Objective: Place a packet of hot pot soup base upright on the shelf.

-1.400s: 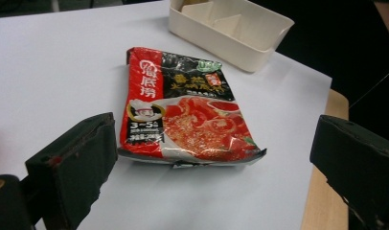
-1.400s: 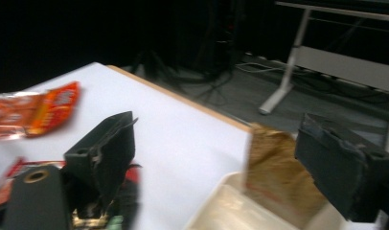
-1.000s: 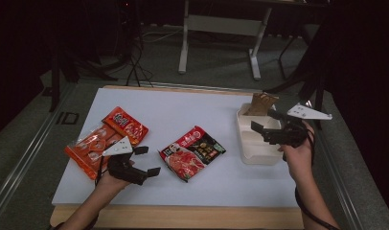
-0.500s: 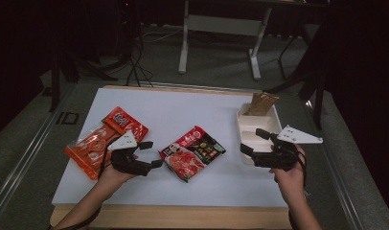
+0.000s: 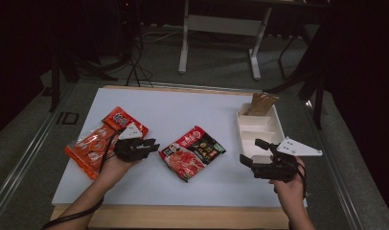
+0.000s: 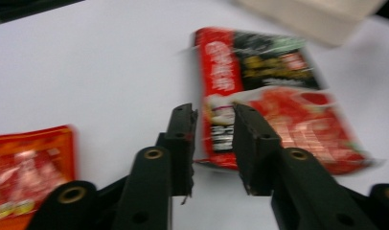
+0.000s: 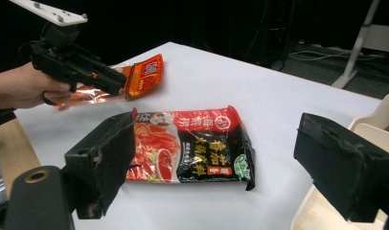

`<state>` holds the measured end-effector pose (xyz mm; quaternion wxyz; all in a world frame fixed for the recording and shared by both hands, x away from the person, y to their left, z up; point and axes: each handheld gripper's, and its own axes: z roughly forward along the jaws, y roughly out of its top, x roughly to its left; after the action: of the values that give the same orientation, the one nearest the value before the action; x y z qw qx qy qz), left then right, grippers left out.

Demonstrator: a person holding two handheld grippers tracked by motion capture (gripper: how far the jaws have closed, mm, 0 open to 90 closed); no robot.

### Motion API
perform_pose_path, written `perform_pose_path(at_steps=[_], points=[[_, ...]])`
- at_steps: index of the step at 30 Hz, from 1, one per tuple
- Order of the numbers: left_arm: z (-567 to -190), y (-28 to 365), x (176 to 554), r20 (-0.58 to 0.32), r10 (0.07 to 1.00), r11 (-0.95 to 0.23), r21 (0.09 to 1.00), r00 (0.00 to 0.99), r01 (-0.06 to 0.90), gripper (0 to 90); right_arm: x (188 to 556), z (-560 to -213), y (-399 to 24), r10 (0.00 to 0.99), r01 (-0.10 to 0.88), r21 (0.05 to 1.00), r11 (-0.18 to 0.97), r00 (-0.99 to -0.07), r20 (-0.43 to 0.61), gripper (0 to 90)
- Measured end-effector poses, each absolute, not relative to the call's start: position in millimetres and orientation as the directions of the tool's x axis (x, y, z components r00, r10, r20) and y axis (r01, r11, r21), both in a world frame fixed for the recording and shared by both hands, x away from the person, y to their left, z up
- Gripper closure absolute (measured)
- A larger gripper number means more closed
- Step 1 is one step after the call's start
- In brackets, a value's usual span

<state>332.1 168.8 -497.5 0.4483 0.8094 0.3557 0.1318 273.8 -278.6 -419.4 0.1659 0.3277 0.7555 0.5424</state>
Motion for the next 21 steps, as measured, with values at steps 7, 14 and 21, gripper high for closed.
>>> perform_pose_path(at_steps=[7, 14, 21], points=[[-506.4, 163.1, 344.5, -0.053, 0.694, -0.408, 0.793, 0.718, 0.452, 88.6, 274.9, -423.7, -276.5, 0.665, 0.315, 0.927, 0.206, -0.739, 0.103, 14.3], [-513.8, 158.5, 361.5, -0.027, 0.702, -0.450, 0.758, 0.712, 0.472, 89.6, 277.2, -428.3, -275.2, 0.656, 0.325, 0.920, 0.219, -0.747, 0.108, 14.3], [-526.5, 148.9, 374.9, -0.051, 0.675, -0.501, 0.701, 0.736, 0.507, 89.6, 278.2, -429.5, -274.8, 0.646, 0.326, 0.918, 0.226, -0.756, 0.110, 14.3]])
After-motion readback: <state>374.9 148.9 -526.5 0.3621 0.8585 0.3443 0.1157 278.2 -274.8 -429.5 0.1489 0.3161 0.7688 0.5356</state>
